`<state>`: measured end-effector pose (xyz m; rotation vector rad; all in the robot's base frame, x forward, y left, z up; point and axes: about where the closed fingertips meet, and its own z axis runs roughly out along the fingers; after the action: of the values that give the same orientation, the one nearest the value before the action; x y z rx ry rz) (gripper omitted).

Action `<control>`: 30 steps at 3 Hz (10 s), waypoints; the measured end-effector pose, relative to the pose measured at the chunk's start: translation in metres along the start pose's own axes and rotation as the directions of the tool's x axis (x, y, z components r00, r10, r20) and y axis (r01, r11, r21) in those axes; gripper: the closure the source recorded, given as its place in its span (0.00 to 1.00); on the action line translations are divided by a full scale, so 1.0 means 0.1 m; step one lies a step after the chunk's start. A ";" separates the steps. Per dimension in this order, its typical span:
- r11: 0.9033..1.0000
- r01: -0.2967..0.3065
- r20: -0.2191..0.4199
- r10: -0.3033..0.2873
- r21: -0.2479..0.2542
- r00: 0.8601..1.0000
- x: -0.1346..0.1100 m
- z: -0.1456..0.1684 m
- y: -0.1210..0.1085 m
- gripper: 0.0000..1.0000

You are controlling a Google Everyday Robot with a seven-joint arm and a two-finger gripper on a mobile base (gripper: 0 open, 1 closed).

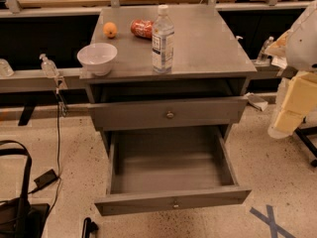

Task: Place blue plastic bottle into middle drawer

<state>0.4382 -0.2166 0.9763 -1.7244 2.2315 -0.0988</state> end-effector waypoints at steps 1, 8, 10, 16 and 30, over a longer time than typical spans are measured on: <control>1.000 0.000 0.000 0.000 0.000 1.000 0.00 0.00 0.00 0.00; 0.924 -0.383 0.821 0.210 0.011 0.531 -2.10 1.00 -2.44 0.00; 0.900 -0.432 0.845 0.268 -0.049 0.462 -2.27 1.40 -2.64 0.16; 0.987 -0.157 0.965 0.059 -0.019 0.255 -1.53 0.49 -1.51 1.00; 0.960 -0.250 0.857 0.231 -0.125 0.461 0.06 5.54 -0.35 0.06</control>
Offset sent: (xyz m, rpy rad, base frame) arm 0.0481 0.0249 -0.0104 0.1140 0.0030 0.0528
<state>0.6301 -0.1551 0.4587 -1.0036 1.5999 0.6837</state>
